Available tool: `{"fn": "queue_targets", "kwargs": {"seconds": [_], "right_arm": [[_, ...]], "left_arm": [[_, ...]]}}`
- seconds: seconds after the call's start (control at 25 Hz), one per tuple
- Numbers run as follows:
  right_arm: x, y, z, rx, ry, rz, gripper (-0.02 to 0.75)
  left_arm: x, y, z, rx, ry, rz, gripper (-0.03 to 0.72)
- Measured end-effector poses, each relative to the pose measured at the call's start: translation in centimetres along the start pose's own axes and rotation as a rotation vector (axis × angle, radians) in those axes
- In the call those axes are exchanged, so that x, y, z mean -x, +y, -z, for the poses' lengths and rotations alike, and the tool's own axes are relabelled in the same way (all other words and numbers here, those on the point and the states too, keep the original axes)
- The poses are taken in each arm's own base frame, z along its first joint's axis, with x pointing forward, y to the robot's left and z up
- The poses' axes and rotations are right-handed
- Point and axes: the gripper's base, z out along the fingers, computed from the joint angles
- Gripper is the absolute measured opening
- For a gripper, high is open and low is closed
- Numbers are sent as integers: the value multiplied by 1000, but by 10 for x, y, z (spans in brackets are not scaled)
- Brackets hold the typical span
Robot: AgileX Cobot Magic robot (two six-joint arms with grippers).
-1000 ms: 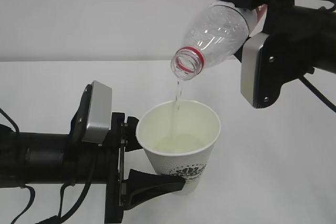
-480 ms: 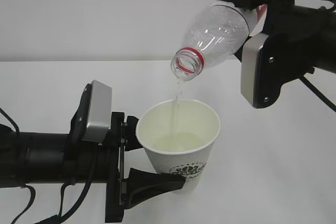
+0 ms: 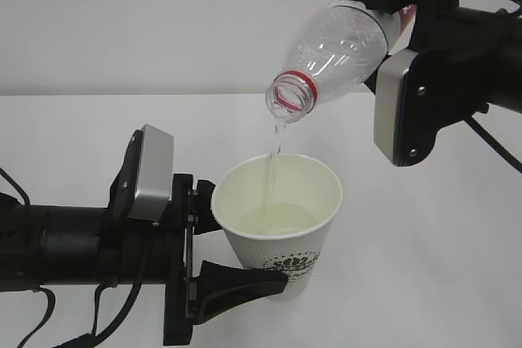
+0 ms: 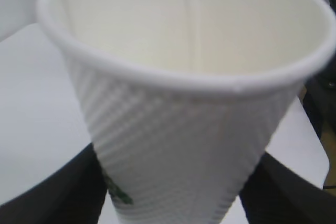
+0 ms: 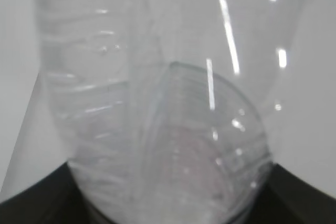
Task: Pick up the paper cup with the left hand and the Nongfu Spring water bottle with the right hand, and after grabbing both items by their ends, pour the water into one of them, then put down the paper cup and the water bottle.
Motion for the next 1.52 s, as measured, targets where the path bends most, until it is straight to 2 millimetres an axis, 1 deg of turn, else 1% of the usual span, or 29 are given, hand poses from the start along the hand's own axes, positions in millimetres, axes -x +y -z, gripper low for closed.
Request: {"fn": "queue_targets", "kwargs": {"seconds": [1.52], "right_arm": [[0,-1,0,-6,0,2,503]], "left_arm": [[0,4,0,39,-6,22,534]]}}
